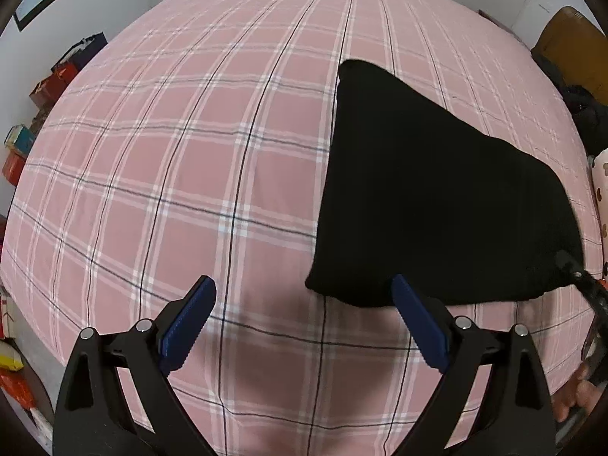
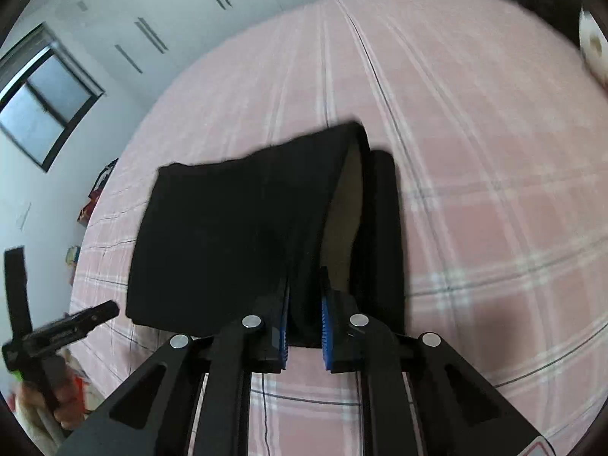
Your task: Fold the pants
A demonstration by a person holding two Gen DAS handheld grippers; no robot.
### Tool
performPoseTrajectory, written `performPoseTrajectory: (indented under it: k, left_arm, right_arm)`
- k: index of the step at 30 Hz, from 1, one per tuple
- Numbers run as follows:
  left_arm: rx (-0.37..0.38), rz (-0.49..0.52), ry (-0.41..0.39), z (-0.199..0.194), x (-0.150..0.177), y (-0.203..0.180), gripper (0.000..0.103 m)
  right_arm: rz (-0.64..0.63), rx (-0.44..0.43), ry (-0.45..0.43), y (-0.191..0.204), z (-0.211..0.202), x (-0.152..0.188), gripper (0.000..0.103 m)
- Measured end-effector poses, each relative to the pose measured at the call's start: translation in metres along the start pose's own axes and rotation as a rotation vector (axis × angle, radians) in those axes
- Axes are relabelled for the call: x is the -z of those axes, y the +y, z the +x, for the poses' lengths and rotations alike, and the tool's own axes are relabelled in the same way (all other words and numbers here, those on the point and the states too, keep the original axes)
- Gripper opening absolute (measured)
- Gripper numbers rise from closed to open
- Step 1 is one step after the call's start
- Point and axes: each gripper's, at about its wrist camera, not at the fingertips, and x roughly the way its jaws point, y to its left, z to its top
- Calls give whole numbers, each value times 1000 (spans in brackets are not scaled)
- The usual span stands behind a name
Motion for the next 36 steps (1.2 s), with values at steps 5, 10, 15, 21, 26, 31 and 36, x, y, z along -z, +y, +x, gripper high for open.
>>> performPoseTrajectory:
  k: [5, 10, 15, 21, 26, 31, 36]
  left_arm:
    - [19, -27, 24, 11, -5, 1, 94]
    - [-16, 12, 13, 14, -6, -6, 94]
    - [-47, 39, 4, 12, -5, -12, 94]
    - [77, 12, 30, 16, -6, -10, 96]
    - [257, -154, 156, 66, -22, 6, 96]
    - [382, -184, 190, 84, -26, 7, 50]
    - [444, -160, 143, 46, -24, 18, 22]
  right_arm:
    - [35, 24, 71, -14, 19, 15, 32]
    - [101, 87, -32, -22, -11, 9, 78]
    - [100, 100, -30, -20, -11, 5, 78]
    - [146, 83, 62, -27, 8, 16, 79]
    - [222, 12, 105, -37, 29, 13, 85]
    - [247, -49, 117, -36, 49, 10, 69]
    - [160, -114, 83, -6, 4, 3, 36]
